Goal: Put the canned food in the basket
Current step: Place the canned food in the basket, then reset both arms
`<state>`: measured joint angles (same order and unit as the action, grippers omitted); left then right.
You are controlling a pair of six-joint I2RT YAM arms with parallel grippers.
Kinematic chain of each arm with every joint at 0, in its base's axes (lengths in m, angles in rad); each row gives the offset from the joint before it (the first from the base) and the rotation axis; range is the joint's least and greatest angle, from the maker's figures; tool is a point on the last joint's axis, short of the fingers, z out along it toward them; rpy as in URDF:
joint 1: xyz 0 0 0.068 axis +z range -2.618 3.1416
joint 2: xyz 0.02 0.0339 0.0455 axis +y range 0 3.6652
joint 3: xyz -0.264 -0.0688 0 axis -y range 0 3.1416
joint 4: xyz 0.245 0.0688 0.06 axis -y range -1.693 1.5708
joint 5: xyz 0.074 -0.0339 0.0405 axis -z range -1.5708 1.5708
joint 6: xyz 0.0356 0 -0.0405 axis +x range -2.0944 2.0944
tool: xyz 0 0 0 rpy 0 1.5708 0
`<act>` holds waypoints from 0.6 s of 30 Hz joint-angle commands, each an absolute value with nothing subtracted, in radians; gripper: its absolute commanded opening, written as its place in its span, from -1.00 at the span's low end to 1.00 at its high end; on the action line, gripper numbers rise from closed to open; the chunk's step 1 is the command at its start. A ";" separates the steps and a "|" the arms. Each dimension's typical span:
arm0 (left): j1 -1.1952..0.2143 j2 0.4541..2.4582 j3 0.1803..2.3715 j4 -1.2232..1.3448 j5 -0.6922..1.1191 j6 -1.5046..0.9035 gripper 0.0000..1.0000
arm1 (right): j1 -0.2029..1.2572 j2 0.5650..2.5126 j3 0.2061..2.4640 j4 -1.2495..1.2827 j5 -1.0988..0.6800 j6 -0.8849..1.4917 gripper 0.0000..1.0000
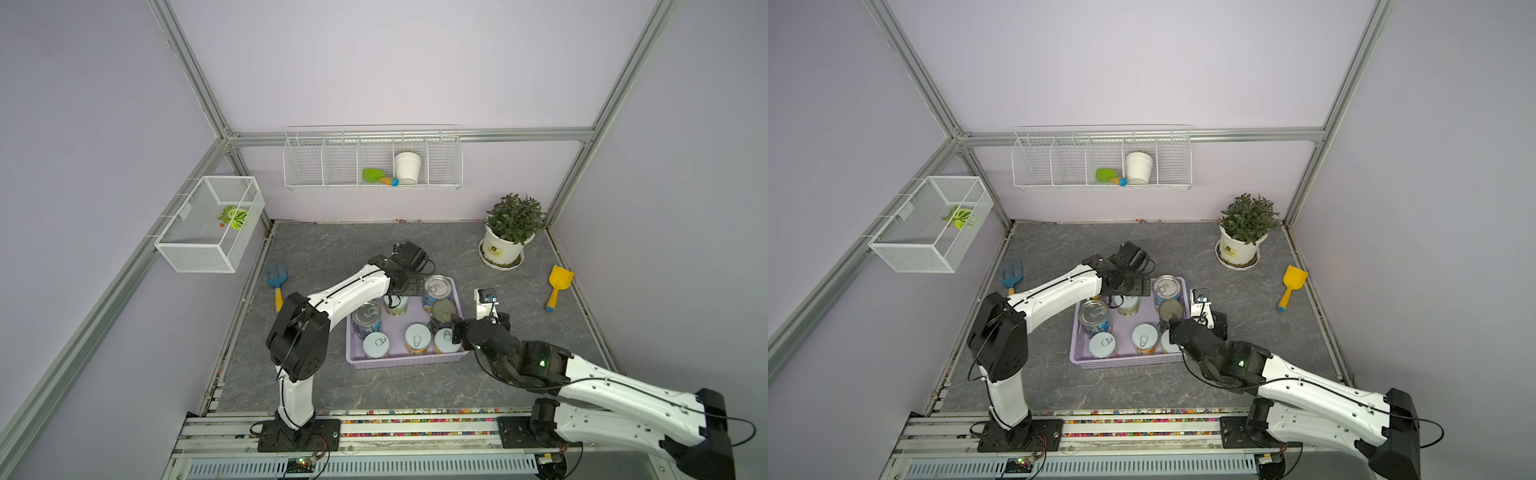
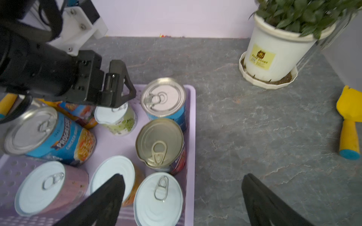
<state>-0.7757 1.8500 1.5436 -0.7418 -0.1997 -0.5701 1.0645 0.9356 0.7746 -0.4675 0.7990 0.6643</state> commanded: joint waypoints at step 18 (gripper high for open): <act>-0.441 0.983 1.025 -0.492 -0.528 -0.601 1.00 | 0.769 0.787 0.508 0.135 0.915 -0.018 0.91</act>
